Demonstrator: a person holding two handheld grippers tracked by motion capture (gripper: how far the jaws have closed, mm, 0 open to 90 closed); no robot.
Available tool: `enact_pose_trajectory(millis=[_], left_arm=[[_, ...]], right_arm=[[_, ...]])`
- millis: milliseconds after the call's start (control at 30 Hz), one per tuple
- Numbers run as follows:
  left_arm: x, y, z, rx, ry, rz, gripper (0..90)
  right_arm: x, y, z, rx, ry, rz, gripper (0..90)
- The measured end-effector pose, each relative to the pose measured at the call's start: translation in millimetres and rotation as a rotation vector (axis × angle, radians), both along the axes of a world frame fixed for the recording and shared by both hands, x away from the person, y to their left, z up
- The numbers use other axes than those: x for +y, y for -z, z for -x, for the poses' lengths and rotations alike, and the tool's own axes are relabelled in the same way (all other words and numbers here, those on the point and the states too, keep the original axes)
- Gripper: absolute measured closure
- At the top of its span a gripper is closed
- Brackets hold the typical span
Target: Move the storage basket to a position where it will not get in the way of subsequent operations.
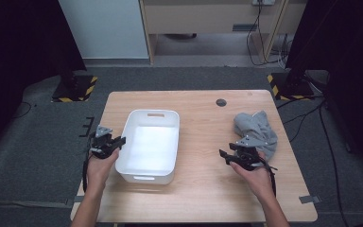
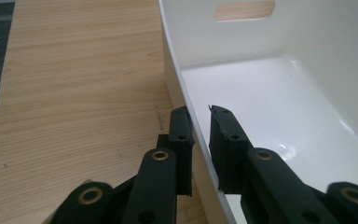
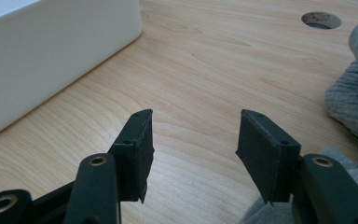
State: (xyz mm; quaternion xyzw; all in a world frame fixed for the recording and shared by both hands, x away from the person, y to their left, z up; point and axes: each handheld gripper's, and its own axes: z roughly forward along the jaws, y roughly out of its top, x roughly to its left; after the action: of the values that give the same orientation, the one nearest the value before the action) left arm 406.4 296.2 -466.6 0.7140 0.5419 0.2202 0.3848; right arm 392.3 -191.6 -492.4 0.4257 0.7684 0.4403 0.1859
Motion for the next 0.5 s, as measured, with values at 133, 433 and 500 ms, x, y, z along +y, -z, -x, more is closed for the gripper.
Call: enact_pose_trajectory(millis=[133,433,500], left_arm=[[11.7,0.4,-1.8,0.002,-0.008,0.012,78.7],[19.6,1.9,-0.4,-0.038,-0.057,0.003,65.7],[21.5,0.5,0.7,-0.033,-0.064,0.030,60.6]], right_arm=[[-0.7,1.2,-0.8,-0.012,-0.002,0.013,44.8],[-3.4,2.3,-1.0,-0.004,0.003,-0.008,43.8],[-3.4,2.4,-1.2,-0.002,-0.001,-0.004,43.9]])
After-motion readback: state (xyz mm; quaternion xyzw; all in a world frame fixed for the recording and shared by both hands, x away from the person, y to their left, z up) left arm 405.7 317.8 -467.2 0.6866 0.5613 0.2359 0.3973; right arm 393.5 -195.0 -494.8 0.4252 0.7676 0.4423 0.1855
